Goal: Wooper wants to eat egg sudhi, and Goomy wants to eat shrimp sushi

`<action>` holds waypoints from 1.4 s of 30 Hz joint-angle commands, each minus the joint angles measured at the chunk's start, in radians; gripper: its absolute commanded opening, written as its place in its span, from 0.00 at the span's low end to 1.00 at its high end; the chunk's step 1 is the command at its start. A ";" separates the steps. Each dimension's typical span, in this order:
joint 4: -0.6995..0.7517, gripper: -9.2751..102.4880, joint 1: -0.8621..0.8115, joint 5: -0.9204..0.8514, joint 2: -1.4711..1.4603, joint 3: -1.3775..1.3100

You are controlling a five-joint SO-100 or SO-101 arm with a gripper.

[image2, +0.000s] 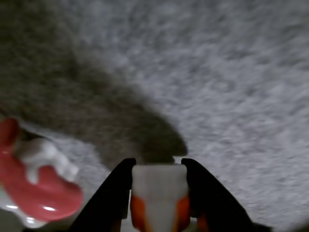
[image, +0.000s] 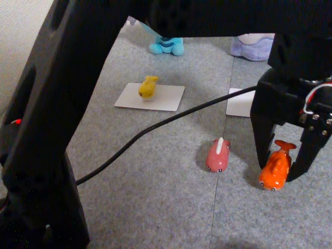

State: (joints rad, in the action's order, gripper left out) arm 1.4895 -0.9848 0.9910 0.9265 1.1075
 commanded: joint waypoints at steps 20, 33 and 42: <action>-0.319 0.13 0.348 0.170 0.242 -0.026; -0.525 0.13 0.336 0.118 0.083 -0.026; -0.566 0.13 0.333 0.097 0.044 -0.026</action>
State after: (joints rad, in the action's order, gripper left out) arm 0.9465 -0.6443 1.0937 0.9526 1.1106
